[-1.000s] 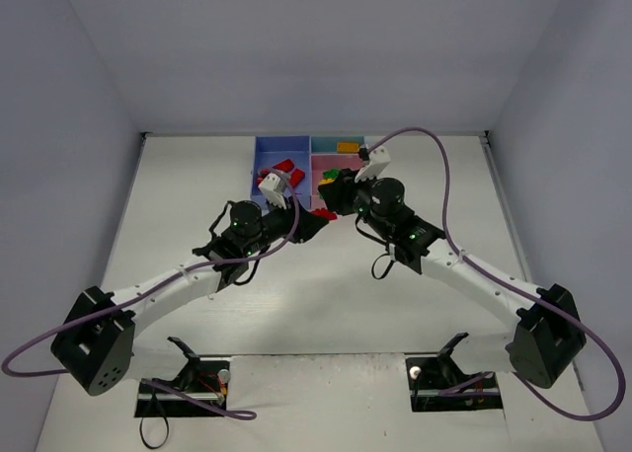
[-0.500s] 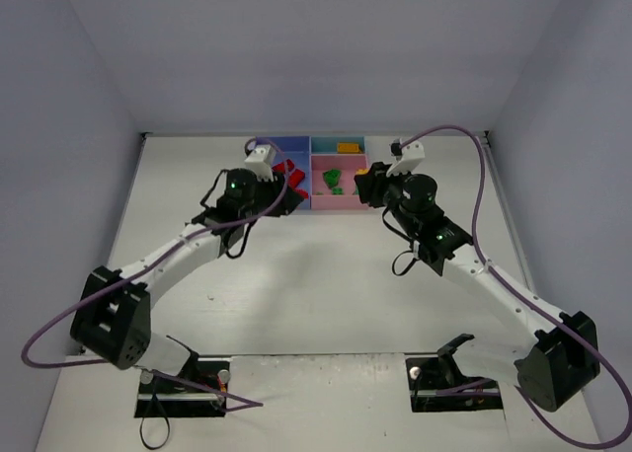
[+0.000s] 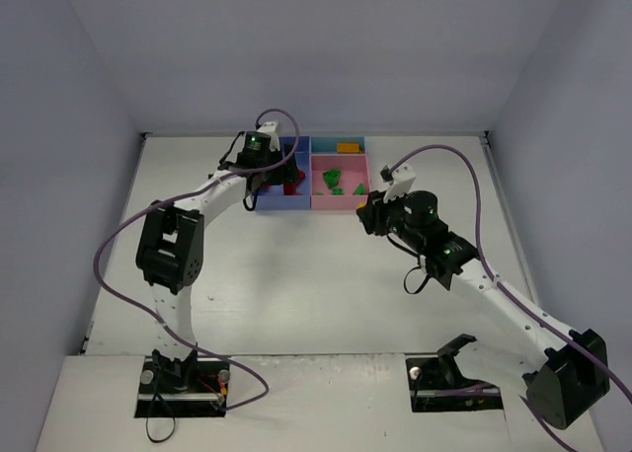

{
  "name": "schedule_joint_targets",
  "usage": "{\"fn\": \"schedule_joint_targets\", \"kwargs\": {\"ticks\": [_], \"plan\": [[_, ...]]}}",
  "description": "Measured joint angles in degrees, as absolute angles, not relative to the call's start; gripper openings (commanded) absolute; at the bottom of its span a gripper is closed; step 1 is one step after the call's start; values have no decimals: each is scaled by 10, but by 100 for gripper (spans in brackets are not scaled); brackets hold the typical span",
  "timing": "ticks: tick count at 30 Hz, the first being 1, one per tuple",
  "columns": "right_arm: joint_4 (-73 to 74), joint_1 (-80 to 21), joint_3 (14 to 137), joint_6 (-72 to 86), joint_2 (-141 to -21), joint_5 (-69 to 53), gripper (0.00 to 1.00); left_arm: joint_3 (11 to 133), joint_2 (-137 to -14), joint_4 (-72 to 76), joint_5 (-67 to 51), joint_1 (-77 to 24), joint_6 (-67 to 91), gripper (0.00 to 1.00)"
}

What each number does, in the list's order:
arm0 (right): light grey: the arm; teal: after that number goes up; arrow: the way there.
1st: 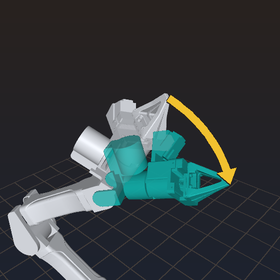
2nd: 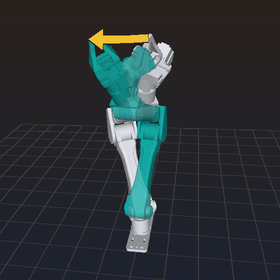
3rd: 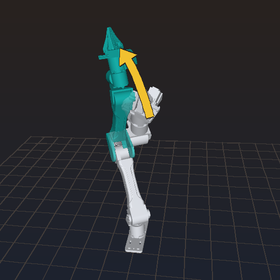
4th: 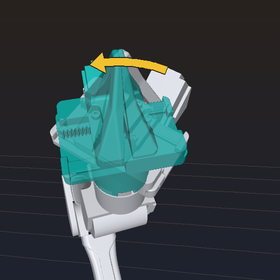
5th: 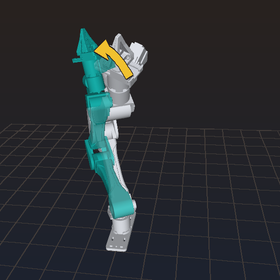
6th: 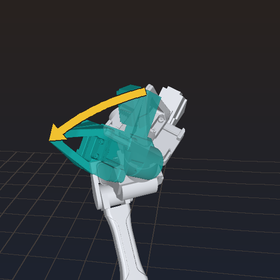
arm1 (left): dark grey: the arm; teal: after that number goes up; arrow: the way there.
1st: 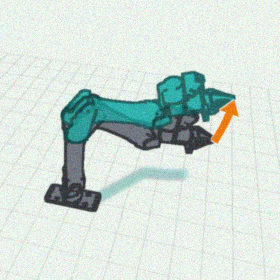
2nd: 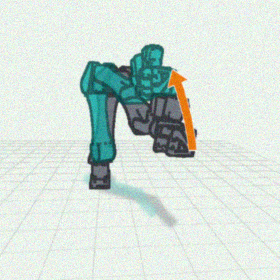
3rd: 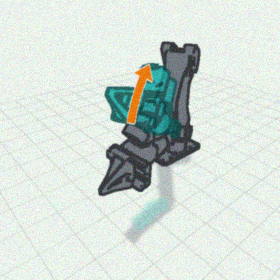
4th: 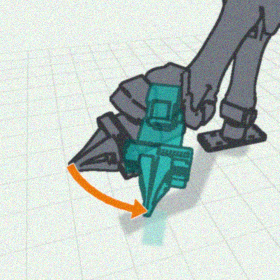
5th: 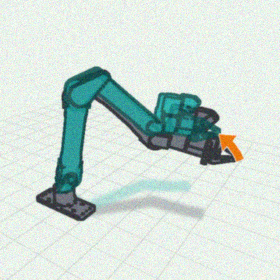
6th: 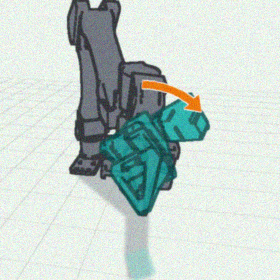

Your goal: Sort the legos into containers by color

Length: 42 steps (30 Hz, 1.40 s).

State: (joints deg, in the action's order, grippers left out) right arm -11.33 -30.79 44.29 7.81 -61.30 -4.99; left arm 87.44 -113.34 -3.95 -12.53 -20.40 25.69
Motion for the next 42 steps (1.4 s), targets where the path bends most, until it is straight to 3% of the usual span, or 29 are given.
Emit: {"fn": "schedule_joint_targets", "kwargs": {"ticks": [5,8,15,21,27,30,31,34,38,42], "plan": [[-104,-308,443,51,-620,-90,0,881,-1133,-76,-122,-204,257,76],[-100,-314,445,31,-643,-112,0,868,-1096,-86,-123,-204,257,76],[-79,-377,503,-41,-782,-135,0,749,-883,-110,-139,-204,260,76],[-71,-426,540,-76,-915,-138,8,651,-735,-149,-145,-204,260,76],[-62,-464,571,-95,-1010,-130,24,557,-656,-207,-133,-204,263,76],[-61,-478,585,-98,-1040,-126,51,534,-644,-221,-130,-204,270,76],[-61,-481,589,-99,-1046,-126,64,526,-641,-224,-130,-204,273,76],[-62,-489,593,-103,-1049,-121,76,512,-639,-234,-130,-204,278,76],[-58,-490,593,-105,-1047,-114,77,510,-641,-237,-132,-204,283,76],[-57,-490,581,-107,-1024,-110,70,510,-648,-233,-137,-204,286,76]]}}
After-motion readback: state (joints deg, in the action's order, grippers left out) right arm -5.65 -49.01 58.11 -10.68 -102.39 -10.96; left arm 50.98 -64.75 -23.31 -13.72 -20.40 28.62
